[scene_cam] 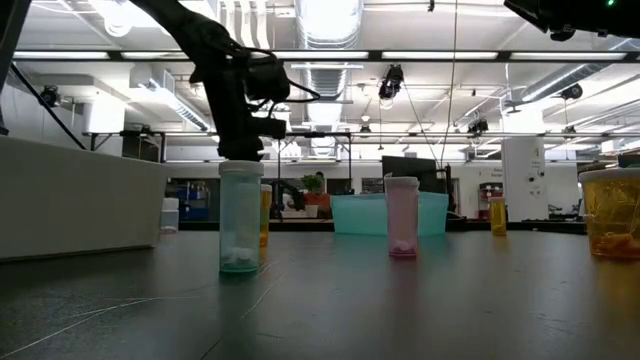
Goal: Pick and place medicine bottles into bin by pill shape (circle, oval)
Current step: Put the top blue tablet bottle into the gray bin
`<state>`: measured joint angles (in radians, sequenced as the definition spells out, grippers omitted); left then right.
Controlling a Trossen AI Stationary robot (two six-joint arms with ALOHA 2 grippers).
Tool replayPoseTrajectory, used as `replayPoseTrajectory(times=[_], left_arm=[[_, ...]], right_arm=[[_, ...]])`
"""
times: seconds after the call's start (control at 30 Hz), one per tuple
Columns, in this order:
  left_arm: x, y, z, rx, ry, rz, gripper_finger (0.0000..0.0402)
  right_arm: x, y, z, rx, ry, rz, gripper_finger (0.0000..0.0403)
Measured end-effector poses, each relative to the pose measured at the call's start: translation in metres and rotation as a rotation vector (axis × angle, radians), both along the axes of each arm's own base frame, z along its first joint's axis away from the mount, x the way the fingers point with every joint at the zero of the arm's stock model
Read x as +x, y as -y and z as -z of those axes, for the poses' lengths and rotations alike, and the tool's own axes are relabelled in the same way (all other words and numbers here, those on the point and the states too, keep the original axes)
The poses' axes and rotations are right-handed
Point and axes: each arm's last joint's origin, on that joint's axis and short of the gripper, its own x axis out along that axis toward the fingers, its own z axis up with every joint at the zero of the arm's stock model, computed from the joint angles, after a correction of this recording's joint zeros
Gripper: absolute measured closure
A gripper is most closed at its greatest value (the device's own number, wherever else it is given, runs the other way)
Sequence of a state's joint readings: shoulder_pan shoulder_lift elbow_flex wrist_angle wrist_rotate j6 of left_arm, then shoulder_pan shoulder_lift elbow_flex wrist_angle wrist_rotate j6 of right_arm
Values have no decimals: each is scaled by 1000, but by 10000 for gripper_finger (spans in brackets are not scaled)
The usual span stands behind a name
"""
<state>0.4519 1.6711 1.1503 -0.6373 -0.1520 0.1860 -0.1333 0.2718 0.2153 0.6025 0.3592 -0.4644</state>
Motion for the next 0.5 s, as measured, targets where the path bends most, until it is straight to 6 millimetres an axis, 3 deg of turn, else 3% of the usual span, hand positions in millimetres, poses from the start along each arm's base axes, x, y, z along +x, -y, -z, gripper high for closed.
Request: replayPoseTrajectory(times=[0.5], left_arm=[[-2, 1, 14, 10, 36, -22, 198]], right_arm=[[0, 0, 0, 0, 0, 0, 184]])
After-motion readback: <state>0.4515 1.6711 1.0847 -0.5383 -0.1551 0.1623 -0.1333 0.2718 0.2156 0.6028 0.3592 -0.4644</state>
